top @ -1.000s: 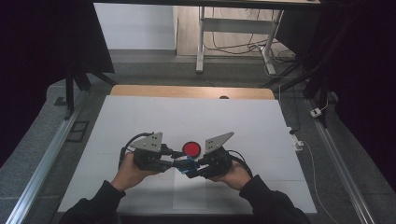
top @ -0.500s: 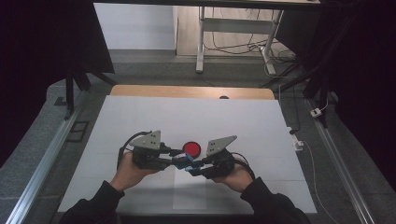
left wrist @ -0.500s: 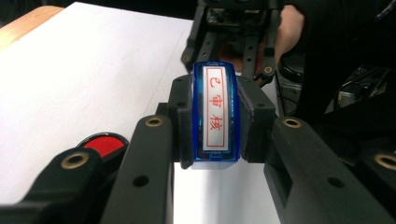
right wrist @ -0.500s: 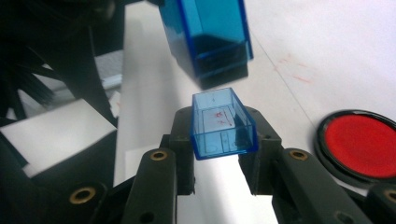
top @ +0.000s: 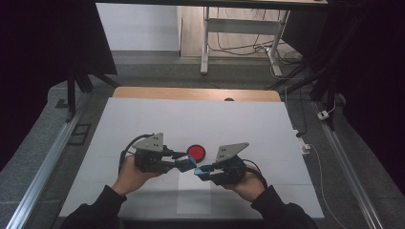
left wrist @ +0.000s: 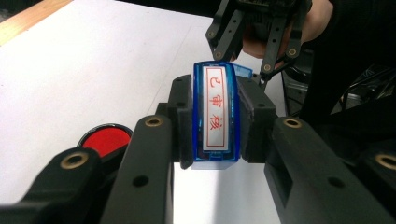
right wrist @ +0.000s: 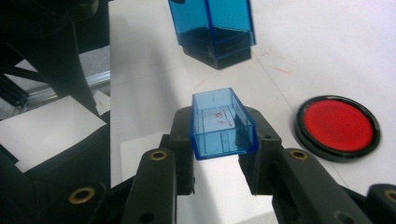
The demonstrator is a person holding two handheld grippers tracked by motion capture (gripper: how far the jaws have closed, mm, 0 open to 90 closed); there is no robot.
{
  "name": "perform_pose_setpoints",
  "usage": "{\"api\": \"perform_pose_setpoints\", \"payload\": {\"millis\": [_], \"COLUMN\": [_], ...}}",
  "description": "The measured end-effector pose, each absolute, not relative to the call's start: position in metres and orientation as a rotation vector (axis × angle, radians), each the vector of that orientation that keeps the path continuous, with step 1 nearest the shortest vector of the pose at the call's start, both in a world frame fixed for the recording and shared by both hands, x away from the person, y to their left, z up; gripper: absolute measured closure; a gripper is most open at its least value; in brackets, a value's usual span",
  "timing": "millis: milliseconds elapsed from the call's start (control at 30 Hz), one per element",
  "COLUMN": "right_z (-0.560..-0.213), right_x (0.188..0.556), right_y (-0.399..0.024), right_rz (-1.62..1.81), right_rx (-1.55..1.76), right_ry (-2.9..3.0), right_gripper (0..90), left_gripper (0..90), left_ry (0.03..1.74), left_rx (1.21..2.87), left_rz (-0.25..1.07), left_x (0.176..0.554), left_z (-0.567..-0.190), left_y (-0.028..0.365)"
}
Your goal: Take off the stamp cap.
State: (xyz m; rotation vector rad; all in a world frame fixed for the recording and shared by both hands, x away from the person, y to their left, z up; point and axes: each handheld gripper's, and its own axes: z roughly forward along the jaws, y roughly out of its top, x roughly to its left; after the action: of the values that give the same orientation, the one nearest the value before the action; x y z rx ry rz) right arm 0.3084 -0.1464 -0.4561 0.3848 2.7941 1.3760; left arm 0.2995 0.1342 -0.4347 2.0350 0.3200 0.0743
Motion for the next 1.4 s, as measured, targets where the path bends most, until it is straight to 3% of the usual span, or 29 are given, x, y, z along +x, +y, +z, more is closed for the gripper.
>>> {"api": "perform_pose_setpoints", "payload": {"millis": [1400], "right_z": [-0.443], "right_x": [0.267], "right_y": [-0.250], "right_rz": [1.322], "right_rx": [0.779], "right_ry": [2.457], "right_gripper": [68.6], "left_gripper": [70.0], "left_ry": [0.398], "left_rx": [2.065], "left_rz": [0.108], "left_x": [0.302], "left_z": [-0.437], "left_y": [0.133]}}
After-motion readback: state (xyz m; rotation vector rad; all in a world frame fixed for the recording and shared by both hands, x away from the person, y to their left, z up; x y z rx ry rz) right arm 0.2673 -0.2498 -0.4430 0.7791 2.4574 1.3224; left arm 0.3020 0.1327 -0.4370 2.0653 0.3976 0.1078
